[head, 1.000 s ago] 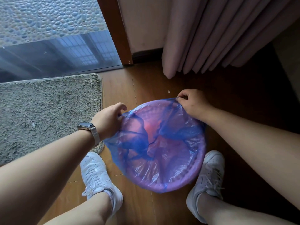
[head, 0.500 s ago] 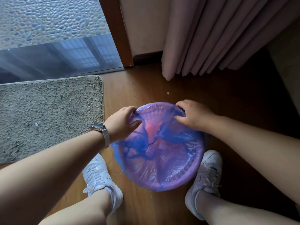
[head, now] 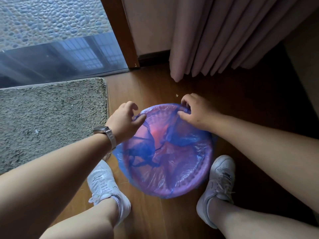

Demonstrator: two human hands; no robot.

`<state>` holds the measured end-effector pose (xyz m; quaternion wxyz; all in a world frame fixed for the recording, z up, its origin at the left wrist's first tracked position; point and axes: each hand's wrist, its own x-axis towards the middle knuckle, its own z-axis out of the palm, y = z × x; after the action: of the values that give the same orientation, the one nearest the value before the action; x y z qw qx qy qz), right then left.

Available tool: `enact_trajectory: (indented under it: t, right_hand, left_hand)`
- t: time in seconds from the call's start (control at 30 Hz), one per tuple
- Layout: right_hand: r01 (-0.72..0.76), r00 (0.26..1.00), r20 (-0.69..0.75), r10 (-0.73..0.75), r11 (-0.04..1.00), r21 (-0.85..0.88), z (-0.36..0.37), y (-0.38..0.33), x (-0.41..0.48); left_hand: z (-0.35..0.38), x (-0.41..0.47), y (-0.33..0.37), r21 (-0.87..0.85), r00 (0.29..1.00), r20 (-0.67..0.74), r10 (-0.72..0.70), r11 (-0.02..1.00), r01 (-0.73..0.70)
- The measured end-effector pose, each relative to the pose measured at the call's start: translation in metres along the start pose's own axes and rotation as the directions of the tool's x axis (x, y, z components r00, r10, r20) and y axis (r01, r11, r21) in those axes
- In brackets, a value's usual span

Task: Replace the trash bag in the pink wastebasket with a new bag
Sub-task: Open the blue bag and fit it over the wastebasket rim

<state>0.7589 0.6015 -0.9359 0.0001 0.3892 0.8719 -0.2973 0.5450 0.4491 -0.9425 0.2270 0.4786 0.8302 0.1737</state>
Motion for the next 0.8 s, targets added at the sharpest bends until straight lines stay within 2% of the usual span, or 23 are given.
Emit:
enact_trajectory:
  t: [0.1, 0.23, 0.3, 0.43, 0.57, 0.63, 0.8]
  right_hand:
    - [-0.008, 0.997, -0.081, -0.002, 0.992, -0.125, -0.018, -0.002, -0.016]
    - [-0.221, 0.960, 0.101, 0.260, 0.931, -0.291, -0.022, -0.002, -0.044]
    - [-0.284, 0.928, 0.161, 0.336, 0.917, -0.280, -0.018, 0.001, -0.053]
    - [-0.320, 0.904, 0.245, 0.351, 0.934, -0.158, -0.012, 0.013, -0.056]
    - [-0.359, 0.905, 0.248, 0.346, 0.933, 0.006, -0.008, 0.021, -0.046]
    - [-0.364, 0.915, 0.207, 0.347, 0.930, 0.047, -0.005, 0.023, -0.035]
    - [-0.343, 0.938, -0.003, 0.347, 0.929, 0.140, -0.004, 0.030, 0.004]
  left_hand:
    - [-0.021, -0.015, -0.010, 0.055, 0.999, -0.003, -0.040, 0.998, 0.040]
    - [-0.025, -0.047, -0.026, 0.155, 0.945, 0.273, -0.179, 0.978, 0.140]
    - [-0.020, -0.055, -0.027, 0.130, 0.931, 0.315, -0.185, 0.980, 0.151]
    - [-0.015, -0.050, -0.022, 0.086, 0.953, 0.263, -0.152, 0.987, 0.134]
    - [-0.012, -0.029, -0.021, -0.005, 0.967, 0.203, -0.153, 0.988, 0.157]
    - [-0.008, -0.018, -0.020, -0.048, 0.980, 0.154, -0.128, 0.989, 0.136]
    - [-0.003, 0.014, -0.016, -0.089, 0.994, -0.018, -0.110, 0.990, 0.108]
